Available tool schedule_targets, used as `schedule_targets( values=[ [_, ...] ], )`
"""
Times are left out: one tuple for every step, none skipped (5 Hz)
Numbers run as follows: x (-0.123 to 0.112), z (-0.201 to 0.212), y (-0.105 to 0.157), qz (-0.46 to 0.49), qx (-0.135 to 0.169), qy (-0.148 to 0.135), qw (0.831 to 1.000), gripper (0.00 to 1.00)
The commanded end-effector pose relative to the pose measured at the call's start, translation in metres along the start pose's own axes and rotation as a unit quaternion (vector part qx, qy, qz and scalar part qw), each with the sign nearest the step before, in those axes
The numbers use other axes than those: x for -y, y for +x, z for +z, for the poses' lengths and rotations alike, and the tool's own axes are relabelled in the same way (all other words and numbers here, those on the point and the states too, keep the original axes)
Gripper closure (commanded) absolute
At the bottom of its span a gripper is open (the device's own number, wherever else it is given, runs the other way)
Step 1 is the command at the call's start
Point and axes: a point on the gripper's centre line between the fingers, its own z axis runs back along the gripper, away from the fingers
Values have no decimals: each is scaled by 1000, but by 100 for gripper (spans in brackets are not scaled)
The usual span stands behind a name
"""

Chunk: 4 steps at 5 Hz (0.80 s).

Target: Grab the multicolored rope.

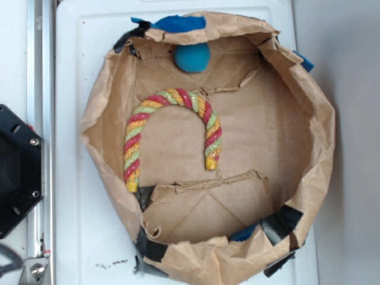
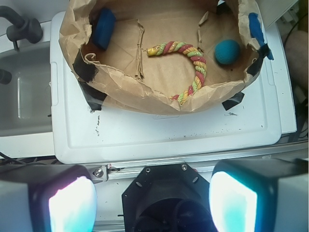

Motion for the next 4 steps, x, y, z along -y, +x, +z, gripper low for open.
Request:
schedule_targets(
  values=[
    [0,0,0,0,0,0,1000,0],
    [3,3,50,66,-4,-5,998,0],
    [3,-11,90,114,-26,-5,993,0],
    [-6,-29,121,236,-10,-3,972,0]
  ],
)
